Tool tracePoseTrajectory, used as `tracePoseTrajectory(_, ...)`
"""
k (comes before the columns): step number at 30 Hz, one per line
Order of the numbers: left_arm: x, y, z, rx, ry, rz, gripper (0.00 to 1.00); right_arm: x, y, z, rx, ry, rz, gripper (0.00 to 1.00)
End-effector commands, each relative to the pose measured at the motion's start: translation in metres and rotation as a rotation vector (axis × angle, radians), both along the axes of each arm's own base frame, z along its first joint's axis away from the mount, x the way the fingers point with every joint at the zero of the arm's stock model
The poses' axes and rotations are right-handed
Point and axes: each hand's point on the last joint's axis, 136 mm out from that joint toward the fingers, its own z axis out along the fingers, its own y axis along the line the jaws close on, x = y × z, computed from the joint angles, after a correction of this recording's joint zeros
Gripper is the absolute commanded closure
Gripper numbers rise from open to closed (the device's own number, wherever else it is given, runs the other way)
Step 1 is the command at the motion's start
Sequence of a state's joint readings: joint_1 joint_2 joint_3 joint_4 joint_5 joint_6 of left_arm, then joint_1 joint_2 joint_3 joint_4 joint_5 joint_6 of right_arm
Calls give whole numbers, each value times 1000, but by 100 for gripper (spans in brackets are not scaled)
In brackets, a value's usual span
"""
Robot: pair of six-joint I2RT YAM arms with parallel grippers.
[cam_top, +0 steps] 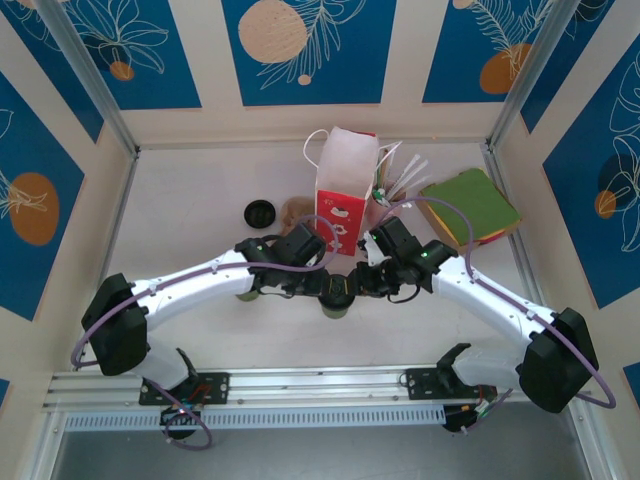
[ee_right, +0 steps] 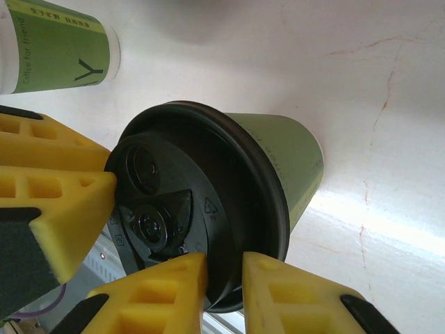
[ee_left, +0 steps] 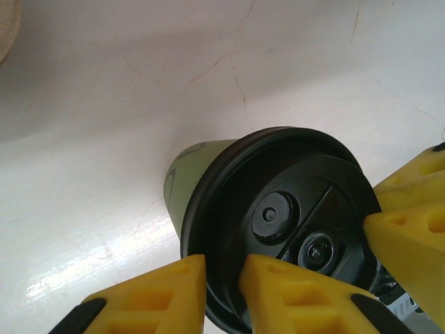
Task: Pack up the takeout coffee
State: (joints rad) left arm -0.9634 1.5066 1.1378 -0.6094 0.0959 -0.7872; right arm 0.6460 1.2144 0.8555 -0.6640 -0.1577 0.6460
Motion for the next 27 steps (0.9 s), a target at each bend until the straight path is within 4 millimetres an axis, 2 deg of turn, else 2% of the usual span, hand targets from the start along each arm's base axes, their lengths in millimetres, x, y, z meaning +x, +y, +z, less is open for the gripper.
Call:
tracePoseTrajectory(1, -35, 36, -40, 220, 141, -23, 77, -37, -32, -56, -219, 186, 9, 80)
tracePoseTrajectory(7, -26, 22, -7, 146, 88, -25, 69, -31, -28, -47, -206, 166, 5, 79)
tracePoseTrajectory(11, -25, 15, 4, 112, 76, -37, 67, -30, -26, -46, -202, 164, 3, 79)
tracePoseTrajectory(20, -29, 1, 12, 38, 72, -58, 63, -25, -22, -37, -182, 142, 2, 79)
tracePoseTrajectory(27, -30, 9, -4, 90, 94, -40, 64, -19, -14, -14, -144, 92, 11, 70)
